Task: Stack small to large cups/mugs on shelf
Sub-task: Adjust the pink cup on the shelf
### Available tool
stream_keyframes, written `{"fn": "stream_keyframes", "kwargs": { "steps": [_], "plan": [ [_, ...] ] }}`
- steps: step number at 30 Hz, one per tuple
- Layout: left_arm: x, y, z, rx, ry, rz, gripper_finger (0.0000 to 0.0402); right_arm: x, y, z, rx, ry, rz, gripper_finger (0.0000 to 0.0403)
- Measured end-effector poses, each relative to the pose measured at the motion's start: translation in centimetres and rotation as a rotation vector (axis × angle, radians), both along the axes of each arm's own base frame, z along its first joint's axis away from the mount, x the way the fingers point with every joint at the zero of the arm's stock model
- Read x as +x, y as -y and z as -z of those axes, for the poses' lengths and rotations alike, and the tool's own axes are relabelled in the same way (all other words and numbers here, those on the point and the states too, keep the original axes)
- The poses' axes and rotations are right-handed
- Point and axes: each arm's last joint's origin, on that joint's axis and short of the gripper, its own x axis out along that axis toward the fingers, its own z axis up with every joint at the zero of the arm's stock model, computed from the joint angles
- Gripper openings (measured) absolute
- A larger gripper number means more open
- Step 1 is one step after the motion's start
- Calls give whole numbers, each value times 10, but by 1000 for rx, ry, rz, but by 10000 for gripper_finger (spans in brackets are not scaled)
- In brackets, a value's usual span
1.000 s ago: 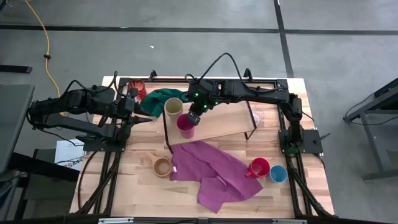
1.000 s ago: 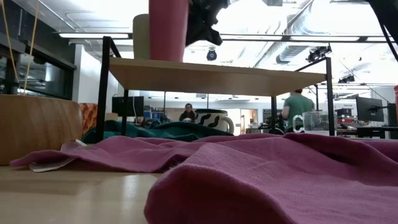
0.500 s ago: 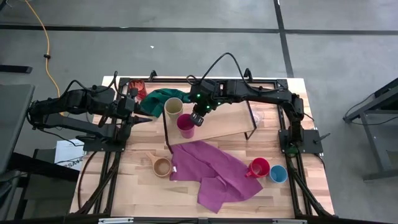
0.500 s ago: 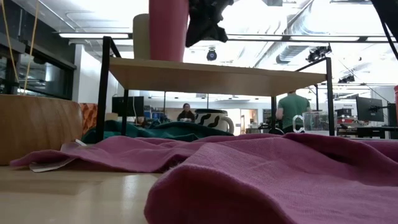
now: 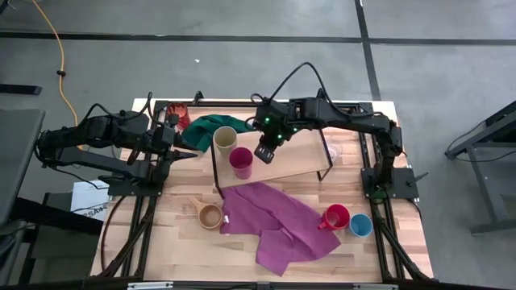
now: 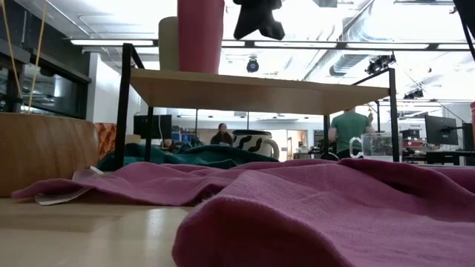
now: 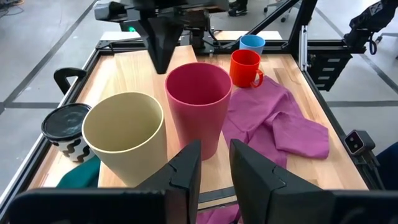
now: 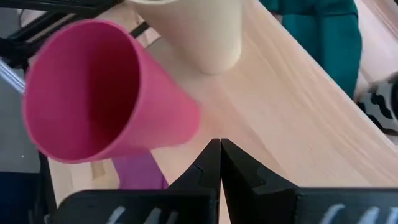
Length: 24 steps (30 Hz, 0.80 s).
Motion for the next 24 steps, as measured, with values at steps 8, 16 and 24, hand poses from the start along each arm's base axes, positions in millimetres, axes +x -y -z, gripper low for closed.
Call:
{"fn": "stream_keyframes", "kwargs": {
  "steps": [8,16,24],
  "plan": [
    [0,0,0,-7,0,-3,74,2,-10,0,60,15,-56,0],
    [0,0,0,-12,1,7,74,3,-21,0,114,10,-92,0],
    [0,0,0,-12,0,7,74,8,-22,-4,113,83,-102,0]
  ]
}}
